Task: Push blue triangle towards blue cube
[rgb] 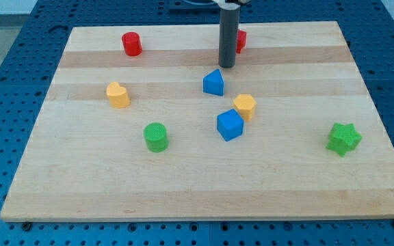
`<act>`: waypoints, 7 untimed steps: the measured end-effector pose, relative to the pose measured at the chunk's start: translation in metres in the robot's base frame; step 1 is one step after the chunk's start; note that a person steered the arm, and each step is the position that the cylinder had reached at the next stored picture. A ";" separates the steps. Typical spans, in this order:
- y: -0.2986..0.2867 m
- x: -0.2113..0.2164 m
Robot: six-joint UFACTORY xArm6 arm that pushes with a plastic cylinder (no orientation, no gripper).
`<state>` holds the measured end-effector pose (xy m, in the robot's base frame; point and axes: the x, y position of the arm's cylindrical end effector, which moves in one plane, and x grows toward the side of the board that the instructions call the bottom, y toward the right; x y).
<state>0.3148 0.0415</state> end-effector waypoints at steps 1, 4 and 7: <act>-0.004 0.001; -0.015 0.001; -0.023 0.010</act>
<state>0.3245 0.0187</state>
